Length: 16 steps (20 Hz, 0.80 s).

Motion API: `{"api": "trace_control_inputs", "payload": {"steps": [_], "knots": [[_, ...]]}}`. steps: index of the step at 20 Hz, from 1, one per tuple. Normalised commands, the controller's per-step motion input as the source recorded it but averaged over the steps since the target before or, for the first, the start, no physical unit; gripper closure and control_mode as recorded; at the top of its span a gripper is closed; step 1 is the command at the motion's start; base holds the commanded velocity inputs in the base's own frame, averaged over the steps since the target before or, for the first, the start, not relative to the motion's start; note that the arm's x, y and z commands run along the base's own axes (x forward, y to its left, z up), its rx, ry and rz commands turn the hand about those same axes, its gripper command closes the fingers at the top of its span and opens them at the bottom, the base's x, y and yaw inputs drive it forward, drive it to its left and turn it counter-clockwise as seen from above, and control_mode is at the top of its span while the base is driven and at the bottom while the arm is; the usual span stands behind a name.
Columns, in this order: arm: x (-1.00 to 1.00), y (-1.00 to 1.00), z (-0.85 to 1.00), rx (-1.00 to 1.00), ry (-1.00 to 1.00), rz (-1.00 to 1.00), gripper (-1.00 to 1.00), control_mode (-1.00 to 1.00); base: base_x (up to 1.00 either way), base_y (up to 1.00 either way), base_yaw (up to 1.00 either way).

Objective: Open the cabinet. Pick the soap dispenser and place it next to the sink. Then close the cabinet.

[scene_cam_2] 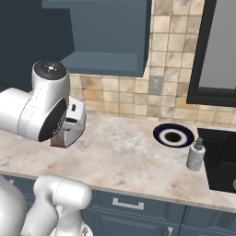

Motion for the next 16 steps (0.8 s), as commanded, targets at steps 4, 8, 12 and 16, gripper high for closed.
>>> {"api": "trace_control_inputs", "payload": {"steps": [4, 8, 12, 16], "knots": [[0.00, 0.25, 0.00, 0.09, -0.02, 0.00, -1.00, -1.00, 0.00, 0.00, 0.00], [0.06, 0.04, 0.00, -0.01, -0.02, 0.00, -1.00, -1.00, 0.00, 0.00, 0.00], [0.31, -0.01, 0.00, -0.12, -0.02, -0.04, -1.00, -1.00, 0.00, 0.00, 0.00], [0.54, -0.09, 0.03, -0.15, 0.00, -0.13, -1.00, -1.00, 0.00, 0.00, 0.00]]}}
